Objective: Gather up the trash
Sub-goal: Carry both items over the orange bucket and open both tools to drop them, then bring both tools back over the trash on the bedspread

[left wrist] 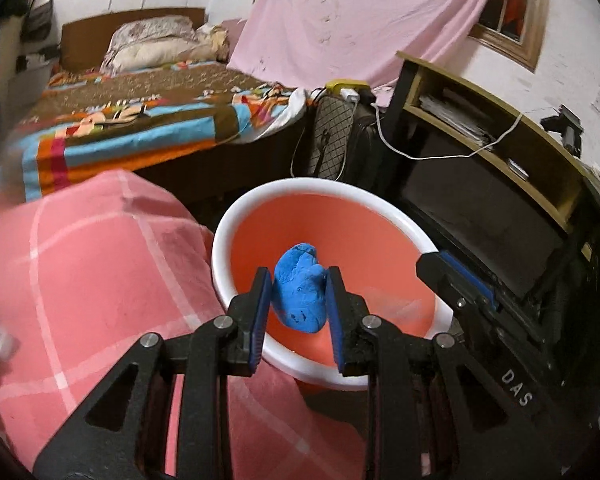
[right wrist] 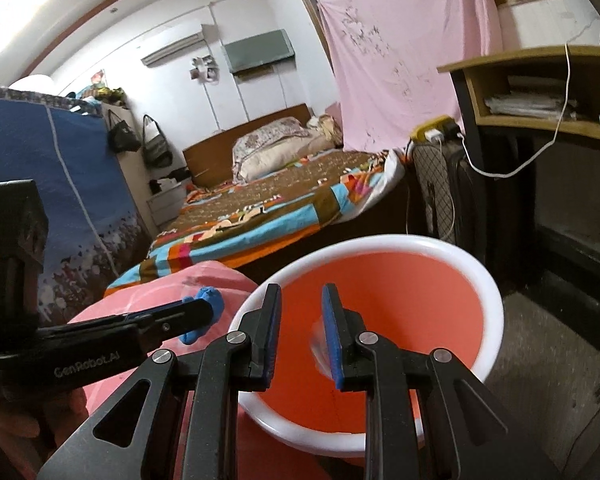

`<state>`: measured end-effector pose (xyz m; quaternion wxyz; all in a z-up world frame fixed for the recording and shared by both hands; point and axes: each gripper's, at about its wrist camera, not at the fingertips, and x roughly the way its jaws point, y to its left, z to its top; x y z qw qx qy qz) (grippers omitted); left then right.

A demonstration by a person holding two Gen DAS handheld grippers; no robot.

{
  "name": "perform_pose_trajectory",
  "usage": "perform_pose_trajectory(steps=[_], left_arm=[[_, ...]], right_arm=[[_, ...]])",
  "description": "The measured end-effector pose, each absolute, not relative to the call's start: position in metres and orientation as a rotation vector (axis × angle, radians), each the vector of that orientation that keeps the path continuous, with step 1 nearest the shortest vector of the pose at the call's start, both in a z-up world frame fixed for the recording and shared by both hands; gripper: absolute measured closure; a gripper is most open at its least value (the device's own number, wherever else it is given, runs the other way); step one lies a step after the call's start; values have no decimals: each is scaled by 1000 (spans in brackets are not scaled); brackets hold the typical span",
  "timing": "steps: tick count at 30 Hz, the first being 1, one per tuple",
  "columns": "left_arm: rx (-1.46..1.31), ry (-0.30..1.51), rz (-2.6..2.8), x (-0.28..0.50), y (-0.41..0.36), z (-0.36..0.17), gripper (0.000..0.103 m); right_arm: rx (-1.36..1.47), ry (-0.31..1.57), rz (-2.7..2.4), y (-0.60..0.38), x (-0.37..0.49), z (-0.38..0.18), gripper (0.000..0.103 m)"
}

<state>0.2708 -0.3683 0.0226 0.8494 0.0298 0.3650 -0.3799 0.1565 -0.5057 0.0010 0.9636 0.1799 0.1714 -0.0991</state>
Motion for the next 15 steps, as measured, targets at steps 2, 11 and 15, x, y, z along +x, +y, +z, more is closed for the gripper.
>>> perform_pose_trajectory(steps=[2,11,15], left_arm=[[49,794,-794,274,-370,20,94],[0,797,-760,274,-363,21,84],[-31,727,-720,267,-345,30,74]], right_arm=[[374,355,-205,-508,157,-1,84],[371,323,-224,-510,150,6,81],[332,275,-223,-501,143,17,74]])
